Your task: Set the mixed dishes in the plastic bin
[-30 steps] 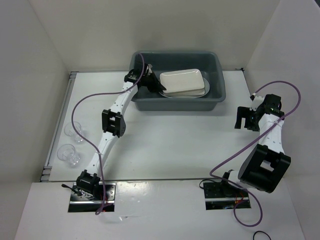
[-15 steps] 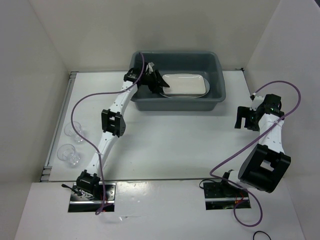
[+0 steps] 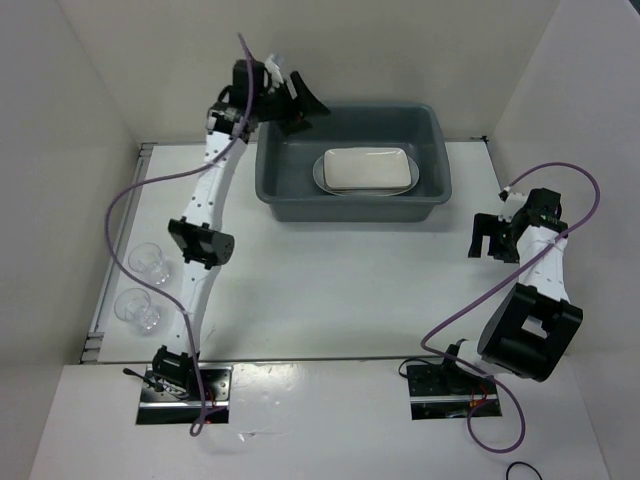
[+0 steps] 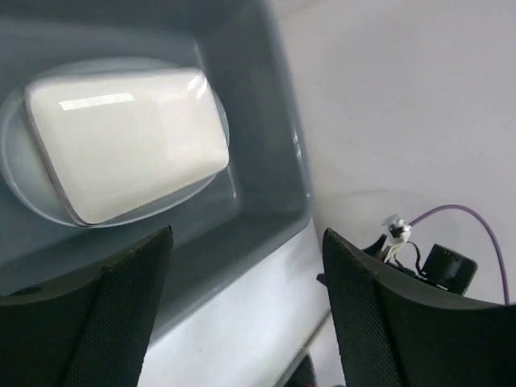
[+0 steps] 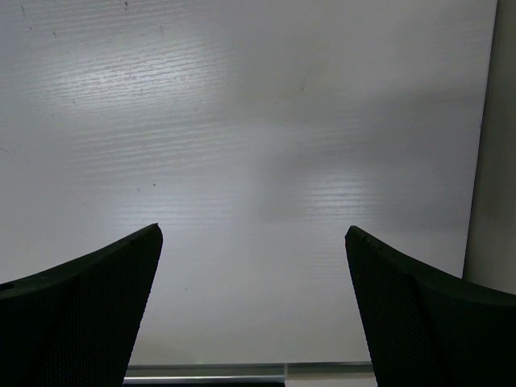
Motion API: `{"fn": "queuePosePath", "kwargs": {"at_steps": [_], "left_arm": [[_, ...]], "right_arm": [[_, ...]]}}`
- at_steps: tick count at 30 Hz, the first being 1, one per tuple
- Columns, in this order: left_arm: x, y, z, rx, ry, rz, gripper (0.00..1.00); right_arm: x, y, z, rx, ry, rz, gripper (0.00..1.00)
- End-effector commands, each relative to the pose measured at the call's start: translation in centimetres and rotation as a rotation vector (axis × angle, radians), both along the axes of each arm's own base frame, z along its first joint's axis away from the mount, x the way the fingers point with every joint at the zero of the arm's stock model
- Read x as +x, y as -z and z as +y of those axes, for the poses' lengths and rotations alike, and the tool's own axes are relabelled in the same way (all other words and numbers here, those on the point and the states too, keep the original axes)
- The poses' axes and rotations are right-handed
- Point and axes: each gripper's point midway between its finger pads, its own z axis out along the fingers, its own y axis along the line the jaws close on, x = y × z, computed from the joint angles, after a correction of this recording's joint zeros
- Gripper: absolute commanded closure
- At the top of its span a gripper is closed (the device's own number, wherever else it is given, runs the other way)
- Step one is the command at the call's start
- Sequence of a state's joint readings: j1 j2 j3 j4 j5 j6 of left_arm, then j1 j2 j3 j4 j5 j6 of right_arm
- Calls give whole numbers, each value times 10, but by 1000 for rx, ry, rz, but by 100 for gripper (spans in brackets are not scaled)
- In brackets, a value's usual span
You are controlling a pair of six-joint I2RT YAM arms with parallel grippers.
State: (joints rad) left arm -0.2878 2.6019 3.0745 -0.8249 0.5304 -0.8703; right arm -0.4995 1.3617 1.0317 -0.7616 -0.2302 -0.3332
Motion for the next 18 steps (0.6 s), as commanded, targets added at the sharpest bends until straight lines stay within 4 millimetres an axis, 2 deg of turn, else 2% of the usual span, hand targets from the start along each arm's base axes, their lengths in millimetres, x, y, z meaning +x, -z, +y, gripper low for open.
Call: {"fn": "queuePosePath", "kwargs": {"at_steps": [1,2,3,4,5,6,7,8,10,11,12,13,14,15,16,17,18], "left_arm": [[-40,-93,55,159,-133,-218,18],[-50,-74,71,236,-156,-142,15],[-58,-69,83,312,-169,-138,12],[-61,-56,93,376,-191,-100,9],[-73,-66,117,471,-259,-120,2],[-79,-61,126,510,-278,-78,0],[-78,-29,144,606,-344,34,0],[-87,-42,161,631,-401,21,0],[-95,-37,194,690,-519,84,0],[-111,-19,221,766,-591,170,0],[-118,-5,250,769,-671,253,0],[-123,7,264,778,-711,295,0],[-151,45,280,823,-704,411,0],[-163,63,301,813,-734,466,0],[-159,72,308,771,-765,433,0],[-176,69,317,736,-792,414,0],[-190,105,324,746,-789,476,0]], "right_arm": [[8,-6,1,-8,-20,-43,1],[8,-6,1,-8,-20,-43,1],[8,-6,1,-8,-20,-43,1],[8,-6,1,-8,-20,-43,1],[8,-6,1,-8,-20,-43,1],[9,-6,4,-7,-29,-44,1],[9,-6,4,-7,-29,-44,1],[9,-6,4,-7,-29,-44,1],[9,-6,4,-7,-29,-44,1],[9,-6,4,-7,-29,-44,1],[9,-6,4,-7,-29,-44,1],[9,-6,4,-7,-29,-44,1],[9,-6,4,-7,-29,-44,1],[9,-6,4,-7,-29,-44,1],[9,-6,4,-7,-29,-44,1],[9,-6,4,-7,-29,-44,1],[9,-6,4,-7,-29,-44,1]]}}
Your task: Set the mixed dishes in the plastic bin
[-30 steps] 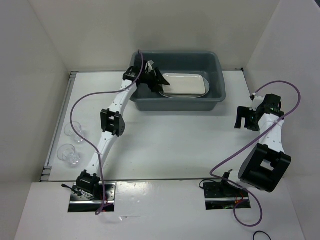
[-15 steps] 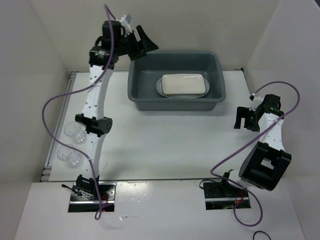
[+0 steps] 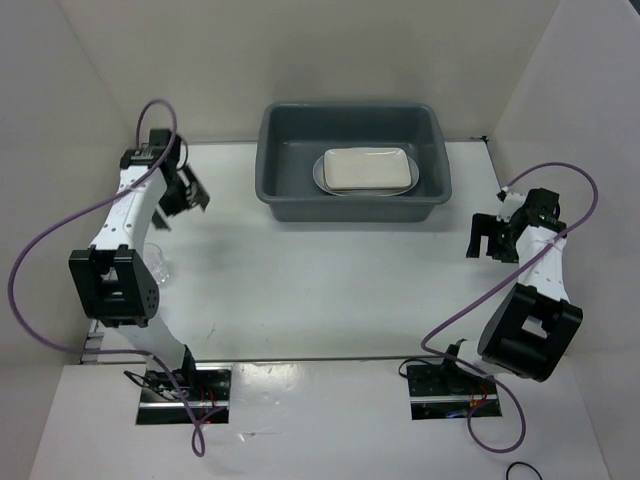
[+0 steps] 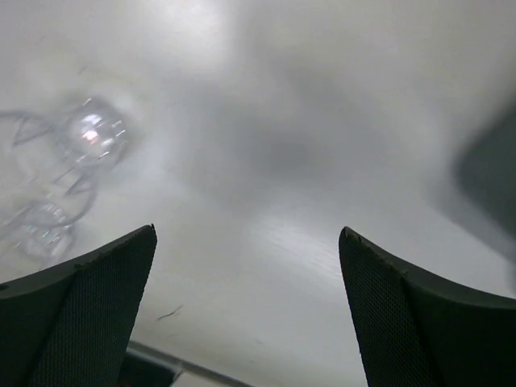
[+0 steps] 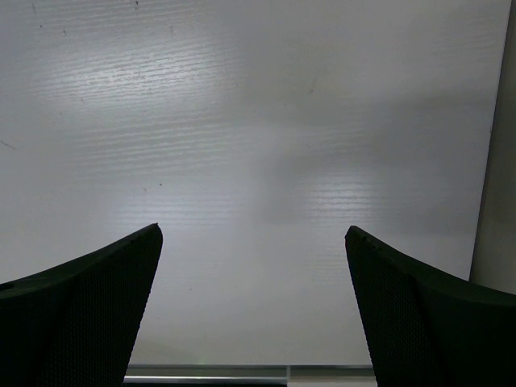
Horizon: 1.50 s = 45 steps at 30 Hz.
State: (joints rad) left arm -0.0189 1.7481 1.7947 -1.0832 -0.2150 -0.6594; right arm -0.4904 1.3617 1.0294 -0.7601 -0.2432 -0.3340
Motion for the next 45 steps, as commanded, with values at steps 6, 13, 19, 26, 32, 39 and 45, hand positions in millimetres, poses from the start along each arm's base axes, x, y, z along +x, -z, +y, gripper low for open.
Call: {"fn": "queuePosePath", "kwargs": {"at_steps": [6,13,19,26,32,39,45], "left_arm": [[-50,43,73,131,-185,25,0],[-53,82,88,90,-208,95,0],[-57,110,94,68,-218,137,3],[-54,128,100,34,-209,153,41],[-27,110,94,-32,-232,59,100],[19,22,85,-112,-237,-298,100],[67,-102,-8,-462,279,-782,100]], "right_arm": [[8,-1,-1,-9,-13,-23,1],[8,4,-1,0,-13,-6,1],[8,7,-1,4,-13,2,1],[7,7,-2,-3,-8,6,1],[7,12,-2,6,-8,22,1],[7,12,-2,6,-8,22,1],[7,12,-2,6,-8,22,1]]}}
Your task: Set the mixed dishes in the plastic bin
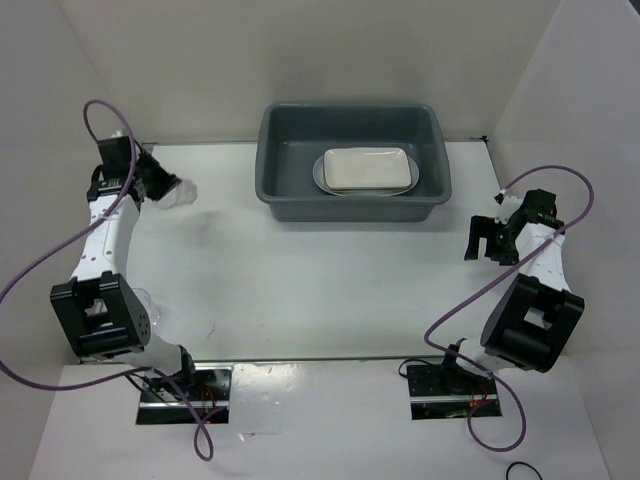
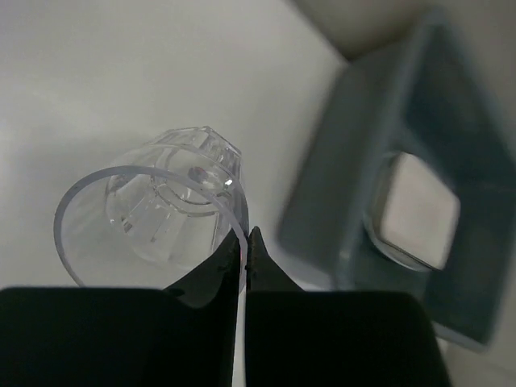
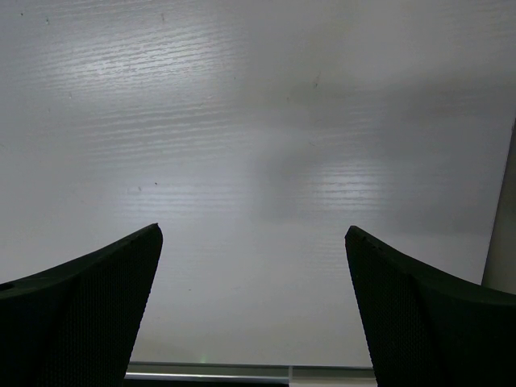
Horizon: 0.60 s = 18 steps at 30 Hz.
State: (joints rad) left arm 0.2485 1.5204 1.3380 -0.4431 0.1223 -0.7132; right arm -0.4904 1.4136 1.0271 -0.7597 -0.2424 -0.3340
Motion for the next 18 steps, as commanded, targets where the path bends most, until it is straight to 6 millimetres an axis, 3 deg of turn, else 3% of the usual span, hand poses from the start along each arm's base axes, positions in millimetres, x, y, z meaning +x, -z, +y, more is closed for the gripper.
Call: {"fn": "queuePosePath", "kwargs": {"at_steps": [1,2,5,6,7,8,9,10,11,12,13,14,15,17,18], "left_arm": [[41,-91,-80,-162,412,-385,100],[46,-114,-89,-147,463,-434,100],[52,-125,-127,-159,589,-445,100],[63,-137,-133,-130,604,-458,100],[68,-139,-139,-103,618,-445,100],[65,-129,-160,-61,671,-385,100],[77,-112,-167,-28,674,-329,100],[93,-141,-162,88,602,-367,100],[87,-128,-185,153,640,-299,100],[101,-106,-191,204,623,-237,100],[111,-121,-185,294,540,-247,100],[107,-107,-204,319,565,-198,100],[114,-85,-209,350,562,-149,100],[117,-69,-215,423,534,-101,100],[118,-54,-234,465,567,-83,100]], "right_arm": [[8,-2,-2,-19,-9,-26,1],[8,-2,-2,-19,-9,-26,1],[8,-5,-2,-23,-9,-34,1],[8,-5,-2,-23,-9,-34,1],[8,-5,-2,-23,-9,-34,1],[8,-5,-2,-23,-9,-34,1],[8,-8,-3,-27,-9,-42,1],[8,-8,-3,-27,-9,-42,1],[8,-8,-3,-27,-9,-42,1],[8,-8,-3,-27,-9,-42,1],[8,-8,-3,-27,-9,-42,1],[8,-8,-3,-27,-9,-42,1],[8,-10,-3,-32,-9,-50,1],[8,-13,-3,-36,-9,-59,1],[8,-13,-3,-36,-9,-59,1]]}}
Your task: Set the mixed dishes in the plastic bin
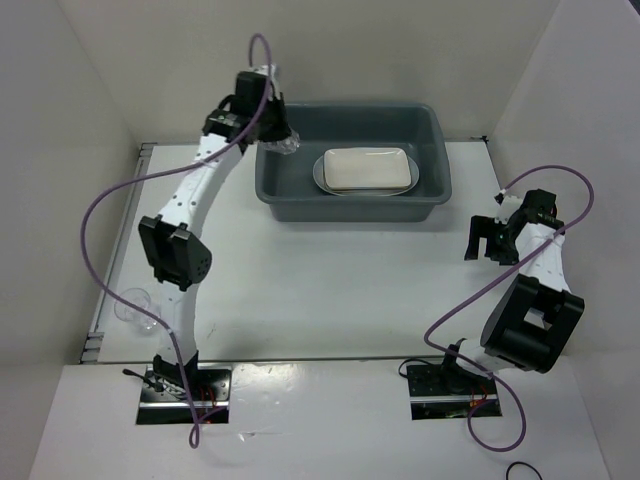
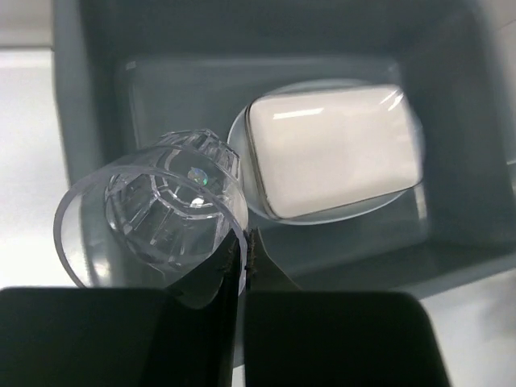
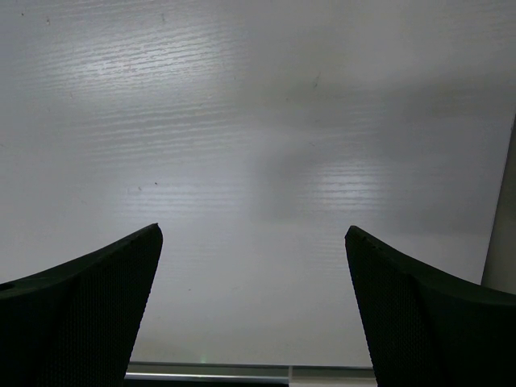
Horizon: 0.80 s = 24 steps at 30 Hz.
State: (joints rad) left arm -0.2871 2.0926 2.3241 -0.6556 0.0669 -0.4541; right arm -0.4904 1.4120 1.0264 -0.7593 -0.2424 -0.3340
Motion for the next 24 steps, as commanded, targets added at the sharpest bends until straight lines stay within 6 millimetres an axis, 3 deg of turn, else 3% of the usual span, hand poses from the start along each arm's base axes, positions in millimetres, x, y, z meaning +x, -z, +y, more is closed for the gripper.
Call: {"fn": "queuePosePath", "kwargs": {"at_steps": [1,7,8,11,16,21,24], "left_arm": [[-2,52,10,266,-96,89,100],[-11,113,-23,427,-72,159,100],[-11,128,-21,449,-75,186,100],[-13,149,-19,477,-75,224,100],[-16,170,-20,497,-44,268,100],[-27,180,-31,510,1,292,88],[-31,181,-36,509,19,300,73]], "right_arm": [[8,-13,-3,-35,-9,-58,1],[7,-18,-4,-52,-4,-69,1],[7,-20,-4,-57,-4,-77,1],[9,-21,-5,-61,-4,-86,1],[9,-21,-5,-61,-4,-86,1],[9,-18,-5,-57,-4,-78,1],[9,-18,-5,-57,-4,-77,1]]}}
